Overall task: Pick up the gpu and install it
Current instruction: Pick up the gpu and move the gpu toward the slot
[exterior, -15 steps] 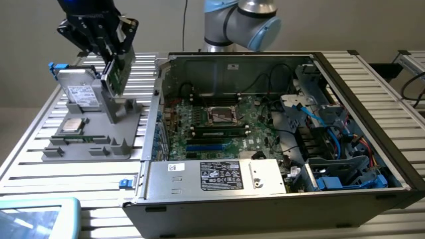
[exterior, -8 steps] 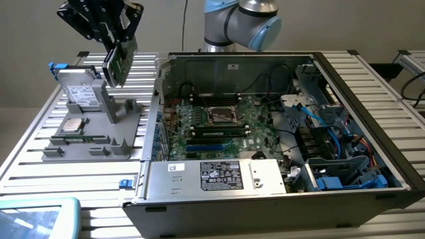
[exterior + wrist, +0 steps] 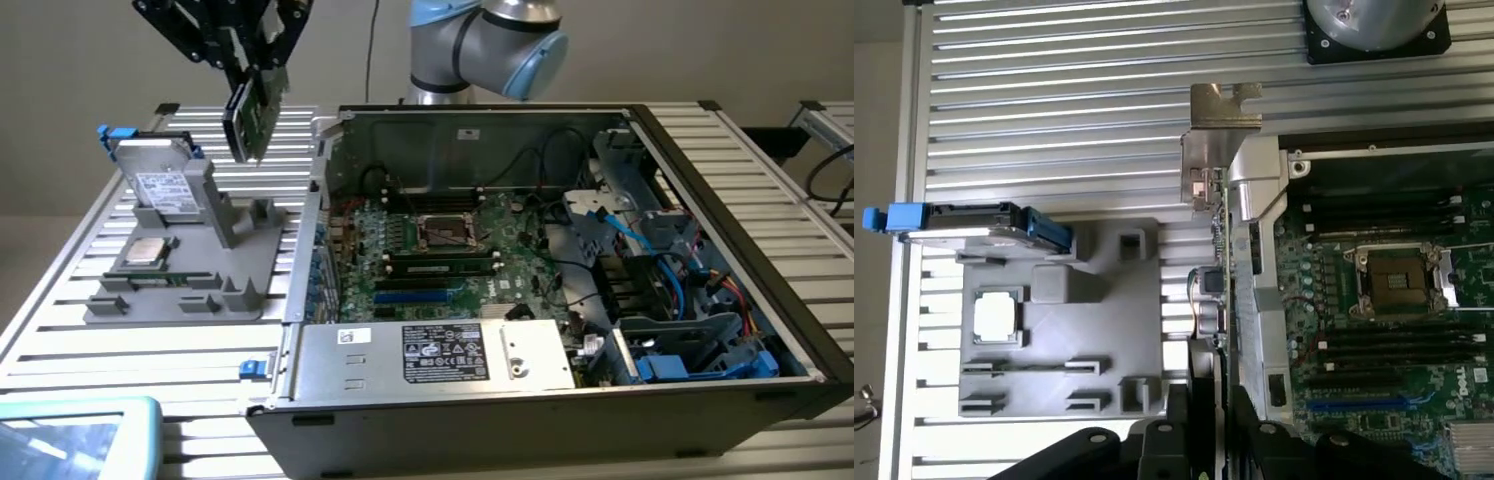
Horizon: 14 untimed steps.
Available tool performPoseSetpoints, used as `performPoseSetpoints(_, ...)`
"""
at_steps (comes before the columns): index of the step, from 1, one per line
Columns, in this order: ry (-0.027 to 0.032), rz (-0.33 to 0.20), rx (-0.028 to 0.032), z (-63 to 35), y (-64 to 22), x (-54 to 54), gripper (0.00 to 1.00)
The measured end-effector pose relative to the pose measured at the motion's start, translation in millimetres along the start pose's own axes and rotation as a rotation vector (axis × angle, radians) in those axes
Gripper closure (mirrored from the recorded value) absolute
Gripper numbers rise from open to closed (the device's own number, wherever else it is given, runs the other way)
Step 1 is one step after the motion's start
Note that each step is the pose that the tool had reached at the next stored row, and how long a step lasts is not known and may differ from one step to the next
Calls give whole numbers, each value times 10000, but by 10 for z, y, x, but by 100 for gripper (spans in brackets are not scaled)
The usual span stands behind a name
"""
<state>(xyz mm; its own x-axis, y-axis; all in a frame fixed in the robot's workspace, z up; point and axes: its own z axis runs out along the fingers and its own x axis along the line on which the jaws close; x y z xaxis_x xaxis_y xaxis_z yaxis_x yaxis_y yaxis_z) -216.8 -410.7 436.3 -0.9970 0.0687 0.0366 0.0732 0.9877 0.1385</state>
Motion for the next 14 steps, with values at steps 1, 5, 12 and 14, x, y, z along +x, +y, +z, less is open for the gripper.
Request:
performPoseSetpoints(1,9,0,0,-9,4,-45,73)
performPoseSetpoints(5,36,4,1,-42,19,-226,73)
performPoseSetpoints(12,59,8,3,-93,46,-544,73)
performPoseSetpoints(14,59,7,3,-96,53,-635,73)
